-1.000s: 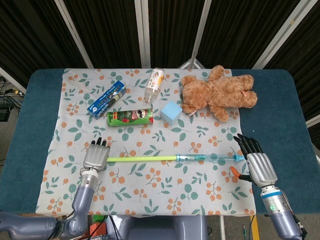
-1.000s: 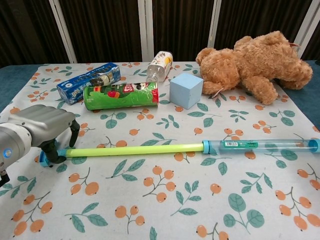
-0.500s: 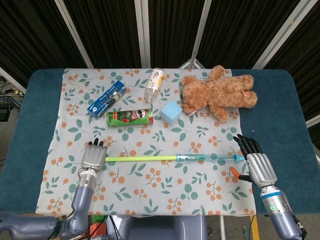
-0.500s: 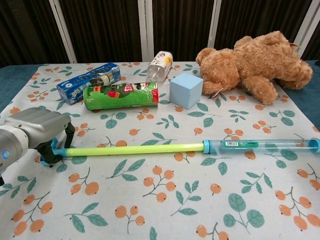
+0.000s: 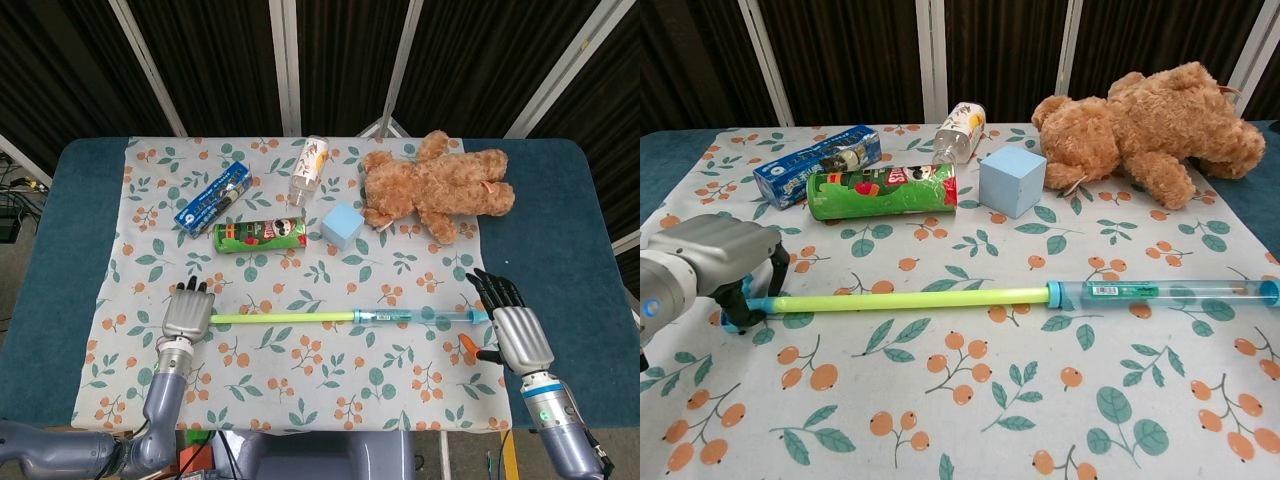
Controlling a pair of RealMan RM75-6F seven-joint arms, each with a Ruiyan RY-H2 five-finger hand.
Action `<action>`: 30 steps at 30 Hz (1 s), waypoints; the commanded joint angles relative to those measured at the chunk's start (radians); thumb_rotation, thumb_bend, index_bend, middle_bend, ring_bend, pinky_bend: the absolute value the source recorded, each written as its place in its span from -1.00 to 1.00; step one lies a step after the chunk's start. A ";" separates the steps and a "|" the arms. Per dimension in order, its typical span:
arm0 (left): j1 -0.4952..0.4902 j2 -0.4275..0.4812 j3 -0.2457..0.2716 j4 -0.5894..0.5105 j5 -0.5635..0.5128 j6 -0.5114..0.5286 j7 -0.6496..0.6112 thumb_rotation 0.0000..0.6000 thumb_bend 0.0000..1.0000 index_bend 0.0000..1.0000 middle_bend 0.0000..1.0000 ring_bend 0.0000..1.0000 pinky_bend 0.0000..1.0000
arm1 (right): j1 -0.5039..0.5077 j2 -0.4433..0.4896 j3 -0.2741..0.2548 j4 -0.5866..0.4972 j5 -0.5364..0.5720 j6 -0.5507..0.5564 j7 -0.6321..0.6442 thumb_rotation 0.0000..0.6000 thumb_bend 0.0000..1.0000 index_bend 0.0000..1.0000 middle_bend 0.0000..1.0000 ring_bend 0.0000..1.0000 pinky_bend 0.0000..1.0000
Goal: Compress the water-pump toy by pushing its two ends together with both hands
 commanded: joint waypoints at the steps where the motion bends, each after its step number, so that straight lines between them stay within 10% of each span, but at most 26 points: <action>1: 0.001 0.008 0.004 -0.012 0.021 0.004 -0.014 1.00 -0.09 0.13 -0.55 -0.77 -0.50 | 0.003 -0.002 -0.002 -0.005 -0.005 -0.002 -0.007 1.00 -0.34 -1.00 -1.00 -1.00 -1.00; 13: -0.003 0.052 0.008 -0.107 0.069 0.032 -0.017 1.00 -0.09 0.16 -0.55 -0.77 -0.50 | 0.062 -0.009 0.011 -0.105 0.113 -0.109 -0.156 1.00 -0.34 -1.00 -1.00 -1.00 -1.00; 30: -0.003 0.099 0.017 -0.191 0.089 0.069 -0.004 1.00 -0.09 0.17 -0.55 -0.77 -0.50 | 0.136 -0.134 0.045 0.070 0.406 -0.174 -0.343 1.00 -0.34 -0.78 -1.00 -1.00 -1.00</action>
